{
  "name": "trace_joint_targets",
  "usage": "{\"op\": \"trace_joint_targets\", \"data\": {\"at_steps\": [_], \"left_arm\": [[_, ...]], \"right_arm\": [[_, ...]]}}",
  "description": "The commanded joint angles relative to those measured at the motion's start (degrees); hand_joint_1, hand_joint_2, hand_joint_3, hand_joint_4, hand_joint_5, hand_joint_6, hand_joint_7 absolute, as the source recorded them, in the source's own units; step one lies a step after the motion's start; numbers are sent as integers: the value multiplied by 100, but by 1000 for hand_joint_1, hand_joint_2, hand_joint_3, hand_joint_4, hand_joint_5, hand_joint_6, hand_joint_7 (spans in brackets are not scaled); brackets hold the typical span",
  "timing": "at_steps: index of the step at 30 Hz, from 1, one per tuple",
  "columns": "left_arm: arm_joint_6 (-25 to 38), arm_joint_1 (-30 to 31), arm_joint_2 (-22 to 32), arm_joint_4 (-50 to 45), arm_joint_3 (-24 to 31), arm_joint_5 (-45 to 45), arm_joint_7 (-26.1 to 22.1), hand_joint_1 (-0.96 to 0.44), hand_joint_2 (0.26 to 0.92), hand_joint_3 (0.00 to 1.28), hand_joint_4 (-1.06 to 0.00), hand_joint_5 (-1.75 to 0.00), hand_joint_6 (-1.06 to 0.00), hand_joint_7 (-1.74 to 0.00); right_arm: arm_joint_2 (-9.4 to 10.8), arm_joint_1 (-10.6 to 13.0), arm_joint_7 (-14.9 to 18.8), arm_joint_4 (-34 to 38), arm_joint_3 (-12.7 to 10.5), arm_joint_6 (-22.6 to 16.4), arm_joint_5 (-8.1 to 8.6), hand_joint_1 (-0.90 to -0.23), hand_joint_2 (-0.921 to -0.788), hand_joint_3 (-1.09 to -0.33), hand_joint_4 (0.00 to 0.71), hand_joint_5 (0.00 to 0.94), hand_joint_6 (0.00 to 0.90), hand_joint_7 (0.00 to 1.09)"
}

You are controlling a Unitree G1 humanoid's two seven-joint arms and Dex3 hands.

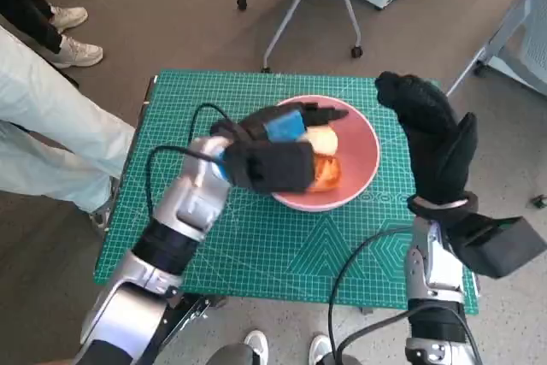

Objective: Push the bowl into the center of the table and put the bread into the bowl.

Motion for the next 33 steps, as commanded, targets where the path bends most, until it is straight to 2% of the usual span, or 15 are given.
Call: {"op": "trace_joint_targets", "data": {"at_steps": [1, 6, 8, 11, 14, 21, 24, 25, 27, 33], "left_arm": [[178, 77, 161, -696, 430, -487, -153, -395, 921, 28, 1, 1, -203, 0], [58, 394, 220, -1310, 990, -1110, -55, -400, 921, 41, -12, -5, -220, -9], [31, 452, 228, -1407, 1057, -1234, -21, -402, 921, 46, -20, -8, -227, -12], [-484, 751, 23, -1692, 1579, -1845, 273, -407, 921, 72, -47, -20, -249, -24], [-910, 913, -96, -1797, 1839, -2267, 392, -463, 921, 138, -92, -37, -274, -41], [-2004, 1109, -349, -1610, 2196, -3239, 207, -594, 921, 312, -116, -42, -274, -69], [-2324, 1152, -445, -1477, 2259, -3588, 57, -619, 921, 353, -111, -35, -233, -109], [-2418, 1166, -482, -1439, 2278, -3713, -7, -628, 921, 368, -111, -28, -149, -256], [-2570, 1184, -537, -1380, 2296, -3889, -100, -645, 921, 384, -110, -20, -61, -416], [-2952, 1224, -676, -1238, 2316, -4203, -279, -662, 921, 411, -108, -14, -6, -503]], "right_arm": [[-67, 115, -99, -121, -20, 141, -78, -656, -921, -756, 177, 2, 108, 504], [-107, 95, -159, -283, -23, 236, -77, -649, -921, -754, 178, 3, 109, 503], [-116, 96, -175, -317, -17, 260, -77, -649, -921, -753, 179, 3, 110, 503], [-138, 70, -231, -485, 3, 346, -83, -647, -921, -753, 181, 4, 110, 501], [-154, 61, -287, -659, 25, 441, -98, -645, -921, -755, 182, 4, 110, 500], [-230, -43, -411, -1018, 43, 693, -148, -652, -921, -761, 185, 5, 107, 501], [-255, -91, -440, -1124, 39, 769, -176, -663, -921, -764, 191, 7, 108, 504], [-262, -108, -445, -1170, 43, 792, -191, -667, -921, -765, 193, 8, 108, 506], [-275, -133, -450, -1246, 53, 825, -215, -673, -921, -765, 196, 9, 109, 508], [-330, -213, -403, -1348, 69, 823, -251, -677, -921, -765, 194, 7, 97, 509]]}}
